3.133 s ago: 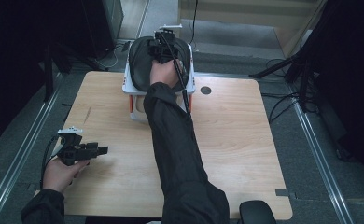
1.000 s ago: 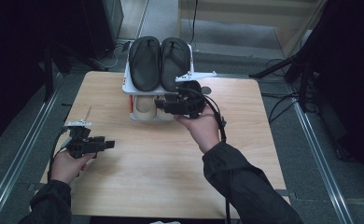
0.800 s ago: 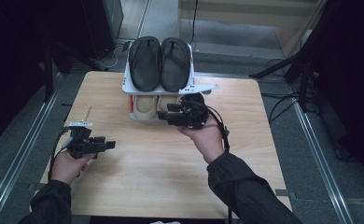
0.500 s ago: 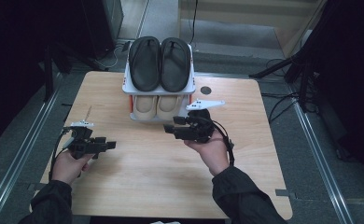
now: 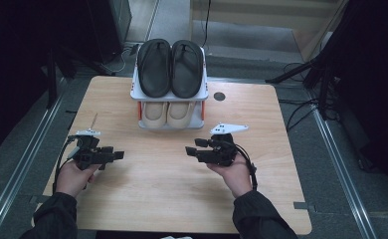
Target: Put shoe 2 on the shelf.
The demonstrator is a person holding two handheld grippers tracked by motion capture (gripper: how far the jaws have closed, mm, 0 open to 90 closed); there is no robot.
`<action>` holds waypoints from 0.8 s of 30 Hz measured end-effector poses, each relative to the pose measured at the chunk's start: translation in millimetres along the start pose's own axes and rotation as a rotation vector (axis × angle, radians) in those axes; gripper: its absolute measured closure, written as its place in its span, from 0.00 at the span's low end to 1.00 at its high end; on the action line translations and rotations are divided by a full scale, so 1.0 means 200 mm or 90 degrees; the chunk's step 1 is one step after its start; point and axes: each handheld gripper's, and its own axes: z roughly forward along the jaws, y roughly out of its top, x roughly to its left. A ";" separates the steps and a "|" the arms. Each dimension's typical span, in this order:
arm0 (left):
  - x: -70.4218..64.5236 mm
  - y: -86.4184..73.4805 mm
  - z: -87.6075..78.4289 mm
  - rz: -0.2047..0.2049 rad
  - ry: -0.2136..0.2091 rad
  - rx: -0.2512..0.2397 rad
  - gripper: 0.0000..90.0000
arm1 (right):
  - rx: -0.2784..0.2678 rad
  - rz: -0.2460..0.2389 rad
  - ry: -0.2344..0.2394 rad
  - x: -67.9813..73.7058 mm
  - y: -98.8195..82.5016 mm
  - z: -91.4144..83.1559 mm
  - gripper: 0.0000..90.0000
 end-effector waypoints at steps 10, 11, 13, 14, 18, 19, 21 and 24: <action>-0.04 0.00 0.03 0.015 -0.005 0.017 0.43 | 0.009 0.038 -0.033 -0.09 -0.10 -0.03 0.54; -0.04 0.00 0.03 0.017 -0.006 0.017 0.43 | 0.009 0.037 -0.036 -0.09 -0.11 -0.04 0.54; -0.05 0.00 0.03 0.017 -0.009 0.017 0.43 | -0.010 0.040 -0.047 -0.11 -0.14 -0.06 0.55; -0.05 0.00 0.03 0.019 -0.009 0.018 0.43 | -0.007 0.048 -0.049 -0.12 -0.15 -0.07 0.54; -0.08 0.00 0.03 0.030 -0.016 0.023 0.42 | -0.005 0.047 -0.083 -0.14 -0.16 -0.12 0.54; -0.09 0.00 0.04 0.032 -0.018 0.024 0.42 | -0.011 0.050 -0.089 -0.15 -0.17 -0.13 0.54; -0.10 0.00 0.05 0.040 -0.020 0.029 0.42 | -0.023 0.057 -0.094 -0.17 -0.19 -0.15 0.54; -0.11 0.00 0.05 0.042 -0.024 0.031 0.41 | -0.018 0.078 -0.101 -0.20 -0.20 -0.14 0.54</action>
